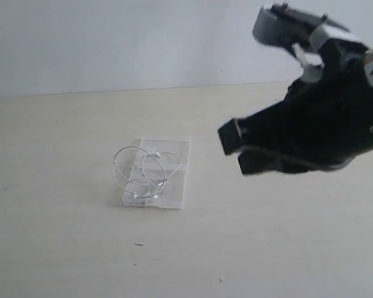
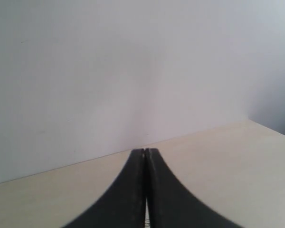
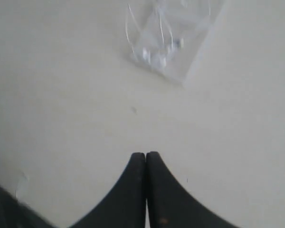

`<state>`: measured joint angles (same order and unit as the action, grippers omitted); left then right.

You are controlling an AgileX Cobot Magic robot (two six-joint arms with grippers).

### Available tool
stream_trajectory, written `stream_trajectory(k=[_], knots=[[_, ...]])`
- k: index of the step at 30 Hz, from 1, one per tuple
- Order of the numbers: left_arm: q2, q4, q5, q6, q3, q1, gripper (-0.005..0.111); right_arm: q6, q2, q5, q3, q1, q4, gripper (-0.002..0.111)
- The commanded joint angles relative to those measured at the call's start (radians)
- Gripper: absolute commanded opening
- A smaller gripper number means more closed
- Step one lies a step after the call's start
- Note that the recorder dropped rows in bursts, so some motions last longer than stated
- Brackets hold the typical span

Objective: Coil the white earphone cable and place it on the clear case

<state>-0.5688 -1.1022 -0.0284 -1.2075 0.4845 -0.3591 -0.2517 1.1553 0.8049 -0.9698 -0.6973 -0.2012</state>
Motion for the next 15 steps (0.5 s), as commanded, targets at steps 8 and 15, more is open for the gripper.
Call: stream_trajectory(k=[8,15], knots=[[0.004,0.008,-0.006,0.001,-0.004,-0.001,0.000,0.183,-0.841,-0.419,0.244,0.534,0.090,0.000],[0.004,0.008,-0.006,0.004,-0.004,-0.001,0.000,0.208,-1.072,-0.499,0.582,0.605,0.085,0.000]])
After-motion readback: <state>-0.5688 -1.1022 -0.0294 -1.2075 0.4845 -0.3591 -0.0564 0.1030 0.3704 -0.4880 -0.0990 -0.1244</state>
